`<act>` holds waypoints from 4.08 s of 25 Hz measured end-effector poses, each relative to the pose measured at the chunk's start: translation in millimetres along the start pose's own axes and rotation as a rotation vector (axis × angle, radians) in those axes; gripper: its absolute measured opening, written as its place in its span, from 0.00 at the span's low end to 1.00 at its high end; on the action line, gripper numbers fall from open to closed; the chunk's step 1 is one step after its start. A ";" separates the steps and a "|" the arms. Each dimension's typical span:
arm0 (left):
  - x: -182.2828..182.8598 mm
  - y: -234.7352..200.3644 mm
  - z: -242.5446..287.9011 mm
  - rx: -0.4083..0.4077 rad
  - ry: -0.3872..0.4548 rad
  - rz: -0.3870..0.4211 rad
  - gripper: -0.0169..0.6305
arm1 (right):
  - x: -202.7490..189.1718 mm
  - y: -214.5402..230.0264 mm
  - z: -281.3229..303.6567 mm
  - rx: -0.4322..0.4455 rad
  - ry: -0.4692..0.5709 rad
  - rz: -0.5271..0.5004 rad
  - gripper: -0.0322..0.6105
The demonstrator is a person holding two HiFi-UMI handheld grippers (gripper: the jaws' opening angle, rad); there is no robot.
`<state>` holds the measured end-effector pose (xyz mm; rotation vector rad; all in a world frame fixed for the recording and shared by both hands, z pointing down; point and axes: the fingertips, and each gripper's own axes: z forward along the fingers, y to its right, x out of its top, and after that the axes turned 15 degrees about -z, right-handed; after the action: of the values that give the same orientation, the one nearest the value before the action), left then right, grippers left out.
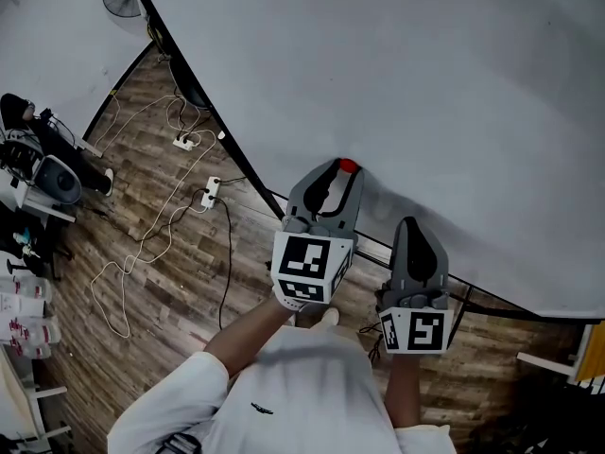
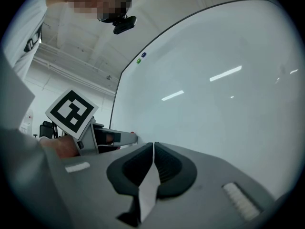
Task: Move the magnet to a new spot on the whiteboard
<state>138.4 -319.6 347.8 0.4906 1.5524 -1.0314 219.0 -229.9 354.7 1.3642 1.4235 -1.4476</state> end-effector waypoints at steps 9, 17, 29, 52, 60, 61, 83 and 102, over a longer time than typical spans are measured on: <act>1.2 -1.5 -3.0 -0.046 -0.017 -0.015 0.22 | 9.1 -3.8 -9.5 -0.022 0.002 -0.007 0.06; 1.2 -2.3 -18.7 -0.060 -0.011 -0.014 0.22 | 14.1 -7.1 -15.9 -0.034 0.000 -0.015 0.06; 6.1 -10.6 -73.3 -0.094 -0.013 -0.017 0.22 | 31.4 -32.9 -28.1 -0.036 0.016 -0.032 0.06; 34.0 -74.5 -161.8 -0.019 0.049 0.002 0.22 | 48.6 -89.2 -11.4 0.028 0.022 -0.034 0.06; 39.9 -80.7 -166.1 -0.017 0.053 -0.006 0.22 | 56.9 -95.0 -4.0 0.038 0.023 -0.063 0.06; 40.6 -81.6 -165.5 -0.016 0.055 -0.007 0.22 | 56.8 -95.7 -3.3 0.038 0.022 -0.067 0.06; 83.0 -78.2 -114.0 -0.021 0.093 0.027 0.22 | 82.8 -72.1 28.2 0.040 0.051 -0.116 0.06; 121.2 -102.2 -58.9 0.019 0.129 0.048 0.22 | 108.6 -76.8 84.4 0.061 0.085 -0.086 0.06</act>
<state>-6.5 -352.3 266.9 0.6150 1.6373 -0.9952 104.4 -277.4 257.7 1.4332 1.5202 -1.5147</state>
